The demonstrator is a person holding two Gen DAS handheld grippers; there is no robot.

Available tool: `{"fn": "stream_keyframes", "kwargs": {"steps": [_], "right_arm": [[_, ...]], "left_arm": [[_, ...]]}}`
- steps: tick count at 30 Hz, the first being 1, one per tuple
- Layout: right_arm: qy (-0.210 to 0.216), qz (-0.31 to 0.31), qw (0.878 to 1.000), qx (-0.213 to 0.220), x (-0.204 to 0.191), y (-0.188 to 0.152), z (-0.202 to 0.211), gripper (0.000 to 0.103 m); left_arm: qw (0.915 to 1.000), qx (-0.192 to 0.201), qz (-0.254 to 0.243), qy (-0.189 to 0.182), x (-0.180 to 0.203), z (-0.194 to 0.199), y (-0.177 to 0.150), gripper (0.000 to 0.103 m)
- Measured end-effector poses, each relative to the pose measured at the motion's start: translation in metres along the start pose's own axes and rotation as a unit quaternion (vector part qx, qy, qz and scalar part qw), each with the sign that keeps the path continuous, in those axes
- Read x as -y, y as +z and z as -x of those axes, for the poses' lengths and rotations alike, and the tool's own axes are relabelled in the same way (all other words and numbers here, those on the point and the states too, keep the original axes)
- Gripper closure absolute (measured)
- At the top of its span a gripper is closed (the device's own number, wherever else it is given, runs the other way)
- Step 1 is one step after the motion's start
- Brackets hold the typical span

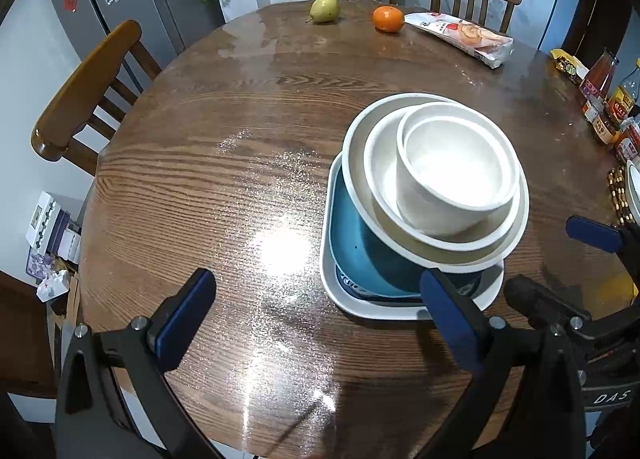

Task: Organize plates and bowls

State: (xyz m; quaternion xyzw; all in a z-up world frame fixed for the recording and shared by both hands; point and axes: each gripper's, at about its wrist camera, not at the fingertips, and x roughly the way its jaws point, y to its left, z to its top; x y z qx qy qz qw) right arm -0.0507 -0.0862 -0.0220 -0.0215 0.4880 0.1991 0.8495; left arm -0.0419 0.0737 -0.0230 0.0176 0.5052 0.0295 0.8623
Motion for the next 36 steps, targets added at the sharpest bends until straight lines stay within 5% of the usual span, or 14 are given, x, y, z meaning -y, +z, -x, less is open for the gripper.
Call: {"fn": "stream_keyframes", "kwargs": {"steps": [36], "right_arm": [[0.004, -0.001, 1.000, 0.004, -0.0011, 0.0021, 0.0035, 0.001]], "left_arm": [[1.0000, 0.001, -0.002, 0.003, 0.0007, -0.0001, 0.0019, 0.001]]}}
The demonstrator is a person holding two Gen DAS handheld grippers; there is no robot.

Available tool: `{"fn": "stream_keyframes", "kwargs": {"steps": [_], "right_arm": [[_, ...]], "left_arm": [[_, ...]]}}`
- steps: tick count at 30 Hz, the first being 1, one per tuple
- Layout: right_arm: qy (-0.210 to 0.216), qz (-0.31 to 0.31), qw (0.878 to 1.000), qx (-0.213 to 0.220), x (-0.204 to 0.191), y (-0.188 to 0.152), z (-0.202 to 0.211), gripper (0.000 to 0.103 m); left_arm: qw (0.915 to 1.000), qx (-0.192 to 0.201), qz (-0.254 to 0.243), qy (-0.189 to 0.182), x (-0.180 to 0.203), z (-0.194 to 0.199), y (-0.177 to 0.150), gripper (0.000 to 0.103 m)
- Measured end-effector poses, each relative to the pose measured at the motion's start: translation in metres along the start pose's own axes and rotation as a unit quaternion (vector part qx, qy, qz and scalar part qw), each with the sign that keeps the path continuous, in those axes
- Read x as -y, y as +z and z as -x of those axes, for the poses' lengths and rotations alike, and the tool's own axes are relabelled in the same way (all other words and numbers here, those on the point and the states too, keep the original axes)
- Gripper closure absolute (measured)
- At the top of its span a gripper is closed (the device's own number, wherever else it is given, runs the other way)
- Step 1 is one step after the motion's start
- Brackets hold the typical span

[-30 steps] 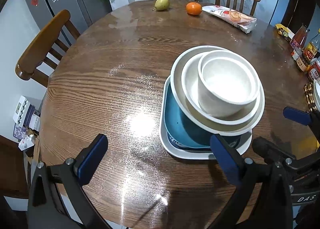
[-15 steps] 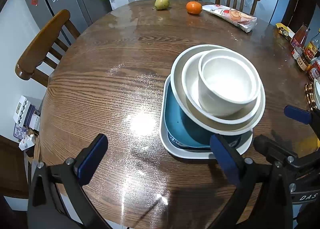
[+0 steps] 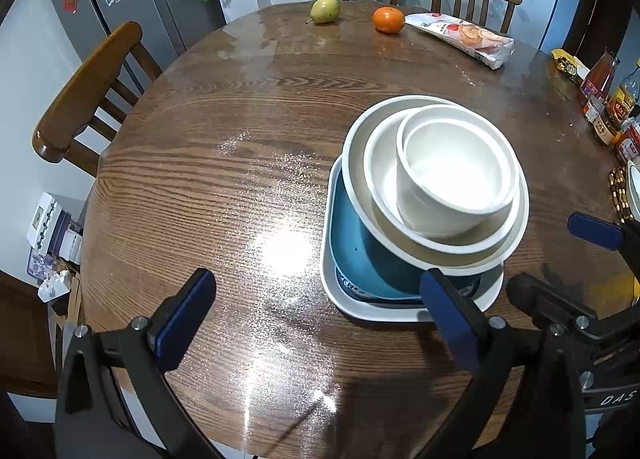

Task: Organize plates and bowls

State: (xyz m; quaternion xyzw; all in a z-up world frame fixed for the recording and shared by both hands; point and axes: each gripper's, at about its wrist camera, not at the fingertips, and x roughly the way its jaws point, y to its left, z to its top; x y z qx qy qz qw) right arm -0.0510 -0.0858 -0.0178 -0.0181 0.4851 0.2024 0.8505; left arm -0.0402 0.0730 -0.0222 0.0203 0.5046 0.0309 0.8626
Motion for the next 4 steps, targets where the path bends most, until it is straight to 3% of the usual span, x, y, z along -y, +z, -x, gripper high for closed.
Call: {"fn": "stream_keyframes", "kwargs": {"steps": [4], "right_arm": [[0.000, 0.001, 1.000, 0.000, -0.0012, 0.0009, 0.0003, 0.001]], "left_arm": [[1.0000, -0.001, 0.000, 0.003, -0.0009, 0.0005, 0.0000, 0.001]]}}
